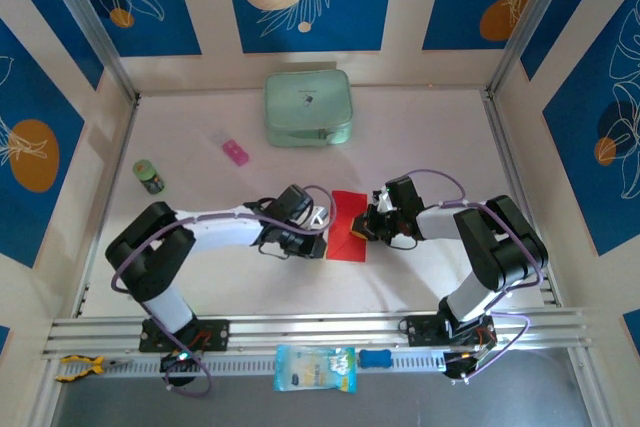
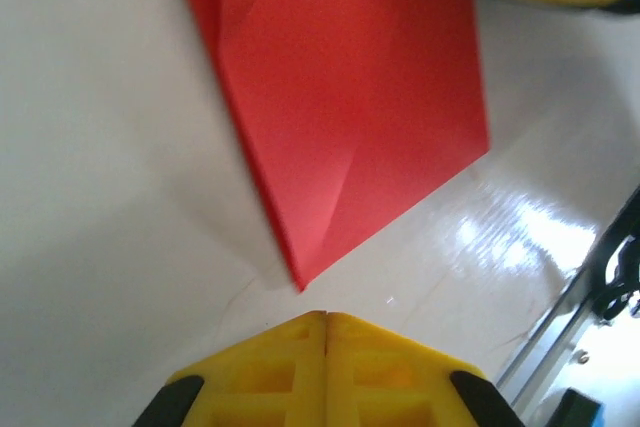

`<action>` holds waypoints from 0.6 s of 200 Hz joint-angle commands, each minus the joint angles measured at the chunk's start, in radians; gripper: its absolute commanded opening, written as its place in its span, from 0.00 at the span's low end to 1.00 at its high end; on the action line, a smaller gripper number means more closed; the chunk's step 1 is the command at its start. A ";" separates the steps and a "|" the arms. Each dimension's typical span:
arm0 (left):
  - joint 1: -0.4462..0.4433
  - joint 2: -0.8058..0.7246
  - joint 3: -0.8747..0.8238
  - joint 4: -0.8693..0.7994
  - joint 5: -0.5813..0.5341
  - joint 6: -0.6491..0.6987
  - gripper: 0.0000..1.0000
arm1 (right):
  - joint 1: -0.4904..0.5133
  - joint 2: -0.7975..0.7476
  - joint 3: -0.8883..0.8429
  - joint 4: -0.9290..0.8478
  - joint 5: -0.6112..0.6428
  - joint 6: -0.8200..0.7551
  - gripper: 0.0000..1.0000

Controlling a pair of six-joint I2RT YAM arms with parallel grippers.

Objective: Fold a paper plane with a square sheet of paper (pick it up from the middle)
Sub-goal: Fold the triangle a second time at the center of the table.

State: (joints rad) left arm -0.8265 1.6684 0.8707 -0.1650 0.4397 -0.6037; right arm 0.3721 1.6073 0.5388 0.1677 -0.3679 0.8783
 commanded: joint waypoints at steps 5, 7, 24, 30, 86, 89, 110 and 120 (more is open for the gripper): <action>0.017 0.070 0.112 0.022 0.004 0.003 0.08 | -0.010 0.008 -0.006 -0.081 0.032 -0.020 0.00; 0.018 0.078 0.119 0.022 0.006 0.004 0.08 | -0.010 0.007 -0.007 -0.080 0.032 -0.020 0.00; 0.017 0.144 0.187 0.012 0.026 0.016 0.08 | -0.011 0.005 -0.008 -0.077 0.027 -0.018 0.00; 0.018 0.167 0.201 0.013 0.032 0.017 0.08 | -0.011 0.005 -0.007 -0.077 0.025 -0.020 0.00; 0.015 0.267 0.173 -0.049 -0.021 0.026 0.05 | -0.021 -0.007 0.010 -0.078 0.014 -0.038 0.00; 0.014 0.267 0.165 -0.045 -0.022 0.024 0.04 | -0.023 -0.007 0.011 -0.078 0.012 -0.043 0.00; 0.011 0.266 0.108 -0.016 -0.022 0.002 0.03 | -0.045 0.000 0.022 -0.085 0.007 -0.067 0.00; 0.007 0.267 0.086 -0.011 -0.033 -0.013 0.02 | -0.062 0.000 0.018 -0.069 -0.004 -0.070 0.00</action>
State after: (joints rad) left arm -0.8139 1.9079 1.0409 -0.0959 0.4480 -0.5976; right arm 0.3504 1.6070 0.5468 0.1432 -0.3798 0.8440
